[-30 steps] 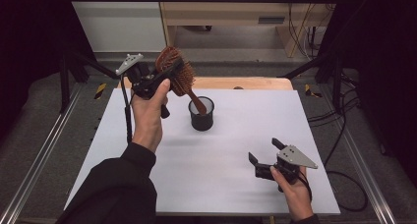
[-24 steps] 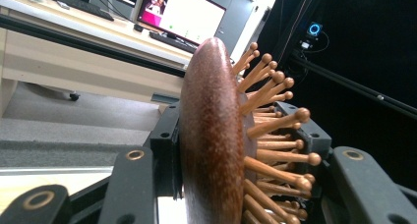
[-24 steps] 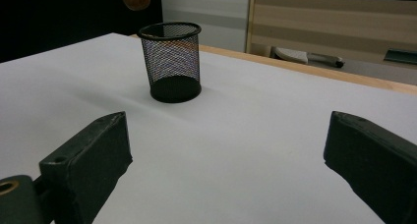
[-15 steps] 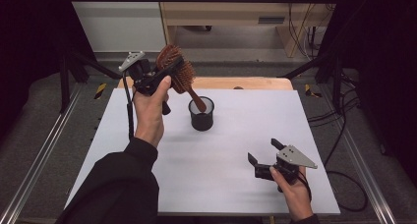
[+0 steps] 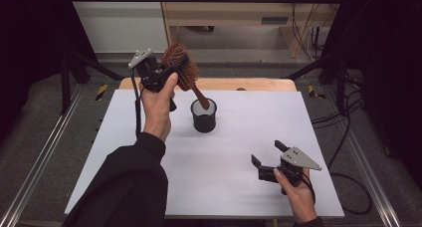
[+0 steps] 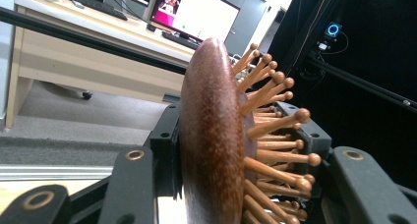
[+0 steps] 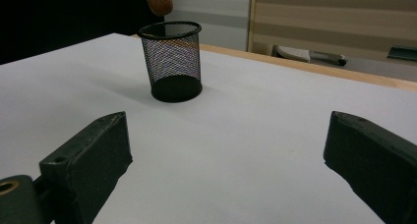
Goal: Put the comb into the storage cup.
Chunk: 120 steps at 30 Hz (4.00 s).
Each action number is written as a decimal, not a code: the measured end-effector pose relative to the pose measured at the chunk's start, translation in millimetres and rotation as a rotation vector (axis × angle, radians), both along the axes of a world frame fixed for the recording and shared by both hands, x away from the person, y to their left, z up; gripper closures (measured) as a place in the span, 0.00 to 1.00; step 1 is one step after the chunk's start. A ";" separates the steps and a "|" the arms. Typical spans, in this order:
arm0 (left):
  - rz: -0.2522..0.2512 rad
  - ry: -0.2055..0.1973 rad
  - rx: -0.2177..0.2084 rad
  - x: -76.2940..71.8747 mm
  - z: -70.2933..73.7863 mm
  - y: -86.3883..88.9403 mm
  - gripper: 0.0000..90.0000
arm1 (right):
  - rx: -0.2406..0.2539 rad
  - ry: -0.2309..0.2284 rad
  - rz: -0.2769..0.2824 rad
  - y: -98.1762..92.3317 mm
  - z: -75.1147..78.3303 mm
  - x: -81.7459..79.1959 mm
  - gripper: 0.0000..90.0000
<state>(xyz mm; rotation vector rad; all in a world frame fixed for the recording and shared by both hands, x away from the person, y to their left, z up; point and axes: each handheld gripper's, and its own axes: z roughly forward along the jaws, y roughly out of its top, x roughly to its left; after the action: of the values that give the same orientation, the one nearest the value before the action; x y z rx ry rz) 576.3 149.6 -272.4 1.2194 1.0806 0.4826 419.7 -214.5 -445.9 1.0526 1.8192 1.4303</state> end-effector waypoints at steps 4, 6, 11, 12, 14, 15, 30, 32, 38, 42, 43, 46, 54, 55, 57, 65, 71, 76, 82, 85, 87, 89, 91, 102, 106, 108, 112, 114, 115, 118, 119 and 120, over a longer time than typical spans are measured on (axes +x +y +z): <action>0.005 0.009 0.001 6.3 -4.0 -4.7 0.55 | 0.001 -0.002 0.004 0.6 0.9 0.0 0.05; 0.013 0.005 0.010 9.8 -6.2 -6.3 0.55 | 0.005 -0.005 0.005 0.7 1.2 -0.2 0.05; 0.020 0.013 0.024 16.8 -12.5 -6.4 0.55 | 0.006 -0.006 0.005 -0.7 1.8 0.0 0.05; 0.020 0.011 0.028 17.6 -13.3 -6.3 0.55 | 0.010 -0.006 0.003 -0.7 2.0 0.0 0.05; 0.024 0.010 0.037 19.1 -14.9 -6.4 0.55 | 0.010 -0.008 0.004 -0.9 2.0 0.2 0.05; 0.025 0.010 0.044 19.6 -15.5 -6.3 0.55 | 0.010 -0.008 0.004 -0.8 2.0 0.2 0.05; 0.029 0.017 0.054 22.5 -23.1 -9.3 0.55 | 0.007 -0.012 0.007 -0.6 2.3 0.3 0.05; 0.027 0.018 0.052 23.4 -24.5 -10.9 0.55 | 0.007 -0.012 0.007 -0.6 2.3 0.3 0.05; 0.022 0.018 0.082 24.1 -27.4 -15.3 0.55 | 0.009 -0.012 0.007 -0.8 2.3 0.4 0.05; 0.017 0.019 0.085 24.6 -29.3 -18.2 0.55 | 0.006 -0.013 0.011 -1.0 2.3 0.2 0.04; 0.017 0.020 0.091 24.5 -29.7 -18.7 0.55 | 0.006 -0.014 0.012 -1.0 2.3 0.3 0.04; 0.028 0.019 0.095 23.2 -31.4 -20.1 0.55 | 0.023 -0.016 0.023 -2.0 3.2 0.1 0.04; 0.028 0.038 0.104 24.5 -39.2 -22.7 0.55 | 0.026 -0.022 0.023 -2.9 4.3 -0.1 0.04; 0.027 0.043 0.104 24.4 -40.2 -23.3 0.55 | 0.025 -0.021 0.024 -2.9 4.3 -0.1 0.04; 0.025 0.043 0.112 24.1 -41.1 -24.2 0.55 | 0.022 -0.020 0.024 -2.9 4.1 0.1 0.04; 0.013 0.035 0.120 24.6 -42.0 -25.7 0.55 | 0.009 -0.019 0.030 0.2 3.8 -0.4 0.04; 0.014 0.030 0.128 23.1 -42.1 -26.4 0.55 | 0.001 -0.020 0.033 -0.5 4.0 -0.2 0.04; 0.011 0.028 0.148 22.8 -43.4 -28.6 0.55 | -0.001 -0.021 0.033 -2.4 3.9 1.0 0.04; 0.030 0.021 0.198 19.9 -47.1 -33.1 0.55 | -0.002 -0.020 0.033 -2.0 3.7 0.8 0.03; 0.022 0.025 0.185 19.6 -48.1 -33.3 0.55 | -0.004 -0.020 0.035 -1.4 3.8 0.7 0.03; 0.022 0.024 0.185 19.3 -48.6 -33.4 0.55 | -0.005 -0.019 0.037 -1.2 3.7 0.8 0.03; 0.021 0.026 0.182 19.1 -49.9 -33.3 0.55 | -0.006 -0.016 0.036 -1.3 3.4 1.0 0.03; 0.022 0.034 0.177 19.2 -52.2 -33.7 0.55 | -0.004 -0.013 0.032 -2.7 3.4 1.2 0.03; 0.007 0.049 0.166 20.4 -61.1 -38.2 0.55 | -0.008 -0.010 0.033 -2.4 2.9 1.9 0.03; 0.006 0.058 0.174 22.7 -65.1 -39.4 0.55 | -0.003 -0.010 0.031 -2.8 2.9 2.0 0.03; 0.010 0.066 0.172 24.6 -68.2 -40.0 0.55 | -0.006 -0.009 0.032 -2.6 2.8 2.0 0.03; 0.011 0.079 0.160 27.4 -74.1 -40.5 0.55 | -0.007 -0.008 0.037 -1.3 2.7 1.9 0.03; 0.011 0.084 0.155 28.4 -76.6 -40.4 0.55 | -0.005 -0.007 0.038 -1.6 2.6 2.1 0.03; 0.009 0.085 0.147 29.0 -77.8 -40.3 0.55 | -0.003 -0.008 0.036 -2.1 2.6 2.3 0.04; 0.010 0.090 0.131 30.5 -81.8 -39.9 0.55 | -0.002 -0.006 0.038 -2.0 2.3 2.6 0.03; 0.010 0.093 0.133 30.8 -82.9 -39.7 0.55 | -0.002 -0.005 0.038 -1.8 2.3 2.6 0.03; 0.011 0.095 0.128 31.2 -84.0 -39.9 0.55 | -0.002 -0.005 0.039 -1.5 2.4 2.4 0.04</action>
<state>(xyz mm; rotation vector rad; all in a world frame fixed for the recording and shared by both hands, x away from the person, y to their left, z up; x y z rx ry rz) 607.5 109.7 -356.4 1.3607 1.1515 0.5125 422.1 -216.0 -443.5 1.0171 1.8471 1.4525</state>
